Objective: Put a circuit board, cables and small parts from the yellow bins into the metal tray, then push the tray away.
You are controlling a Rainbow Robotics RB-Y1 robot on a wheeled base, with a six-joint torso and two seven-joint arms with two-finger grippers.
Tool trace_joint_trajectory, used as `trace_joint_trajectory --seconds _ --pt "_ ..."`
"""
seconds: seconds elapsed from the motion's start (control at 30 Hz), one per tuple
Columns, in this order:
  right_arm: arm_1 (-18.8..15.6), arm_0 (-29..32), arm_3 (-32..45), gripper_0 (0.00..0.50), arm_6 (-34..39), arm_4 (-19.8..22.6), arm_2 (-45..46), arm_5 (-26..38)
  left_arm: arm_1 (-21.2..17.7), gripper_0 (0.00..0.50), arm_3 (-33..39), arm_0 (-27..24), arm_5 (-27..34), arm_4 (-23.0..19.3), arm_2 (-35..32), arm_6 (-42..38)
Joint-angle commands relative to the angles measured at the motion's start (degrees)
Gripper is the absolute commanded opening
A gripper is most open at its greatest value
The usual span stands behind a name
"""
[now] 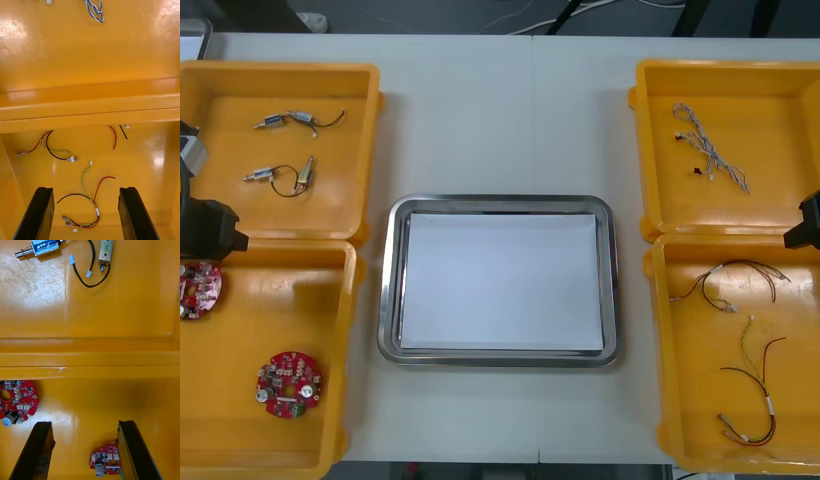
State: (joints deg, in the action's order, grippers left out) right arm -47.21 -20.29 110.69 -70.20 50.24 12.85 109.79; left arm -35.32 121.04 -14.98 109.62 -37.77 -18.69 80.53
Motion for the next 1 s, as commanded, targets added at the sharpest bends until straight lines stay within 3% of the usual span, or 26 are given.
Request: trace_joint_trajectory --seconds 0.03,1.0 --pt "-2.44 -0.63 0.40 0.500 0.06 0.47 0.60 0.21 -2.04 0.500 2.01 0.65 0.38 0.50 0.23 6.04" --pt "-2.44 -0.63 0.40 0.500 0.06 0.47 0.60 0.21 -2.04 0.500 2.01 0.65 0.38 0.50 0.23 6.04"
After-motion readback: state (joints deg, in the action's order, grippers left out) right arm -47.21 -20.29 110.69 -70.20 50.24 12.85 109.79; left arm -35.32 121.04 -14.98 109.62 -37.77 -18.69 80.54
